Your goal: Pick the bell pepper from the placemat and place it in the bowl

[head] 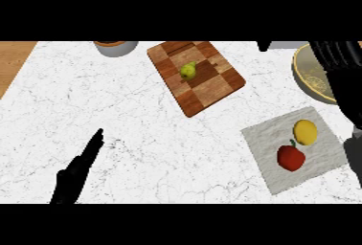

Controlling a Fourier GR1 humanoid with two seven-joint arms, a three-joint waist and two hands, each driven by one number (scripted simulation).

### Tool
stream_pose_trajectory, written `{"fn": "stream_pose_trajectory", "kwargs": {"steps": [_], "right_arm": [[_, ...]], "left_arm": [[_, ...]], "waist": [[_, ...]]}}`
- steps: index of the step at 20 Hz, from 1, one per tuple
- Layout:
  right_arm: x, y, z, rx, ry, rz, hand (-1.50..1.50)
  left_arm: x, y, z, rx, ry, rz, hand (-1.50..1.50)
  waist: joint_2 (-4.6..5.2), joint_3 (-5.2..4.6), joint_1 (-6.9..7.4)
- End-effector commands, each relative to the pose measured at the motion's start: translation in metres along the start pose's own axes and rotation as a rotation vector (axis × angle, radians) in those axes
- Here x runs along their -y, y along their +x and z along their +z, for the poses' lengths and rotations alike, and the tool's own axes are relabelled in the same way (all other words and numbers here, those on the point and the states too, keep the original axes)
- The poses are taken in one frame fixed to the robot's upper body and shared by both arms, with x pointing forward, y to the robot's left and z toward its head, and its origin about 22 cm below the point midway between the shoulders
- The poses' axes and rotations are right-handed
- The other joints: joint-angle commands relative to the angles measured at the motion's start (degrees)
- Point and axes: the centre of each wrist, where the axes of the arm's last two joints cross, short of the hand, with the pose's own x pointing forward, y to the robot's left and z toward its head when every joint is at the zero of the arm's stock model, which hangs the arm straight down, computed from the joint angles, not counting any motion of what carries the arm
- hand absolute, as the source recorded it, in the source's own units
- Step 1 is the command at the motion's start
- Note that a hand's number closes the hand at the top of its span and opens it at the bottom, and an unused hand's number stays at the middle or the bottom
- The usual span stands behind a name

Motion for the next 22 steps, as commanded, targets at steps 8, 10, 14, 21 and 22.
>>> {"fn": "stream_pose_trajectory", "kwargs": {"steps": [8,10,14,21,22], "right_arm": [[0.104,-0.042,0.117,-0.759,-0.323,0.743,-1.5],[0.105,-0.051,0.14,-0.813,-0.669,0.676,-1.5],[0.045,-0.058,0.18,-0.817,-0.703,0.779,-1.5],[-0.03,-0.013,0.21,-0.898,-0.837,0.817,-1.5],[-0.036,-0.001,0.213,-0.915,-0.836,0.833,-1.5]], "left_arm": [[-0.063,0.059,-0.024,0.169,0.321,-0.007,0.0],[-0.073,0.056,-0.02,0.136,0.38,0.001,0.0],[-0.083,0.066,-0.019,0.13,0.374,0.022,0.0],[-0.071,0.089,-0.03,0.147,0.319,0.028,0.0],[-0.081,0.097,-0.029,0.156,0.324,0.011,0.0]], "waist": [[2.16,-1.05,-6.66],[0.11,-0.28,-7.82],[-0.17,-0.22,-5.41],[0.72,-0.24,-2.31],[0.8,-0.16,-1.4]]}}
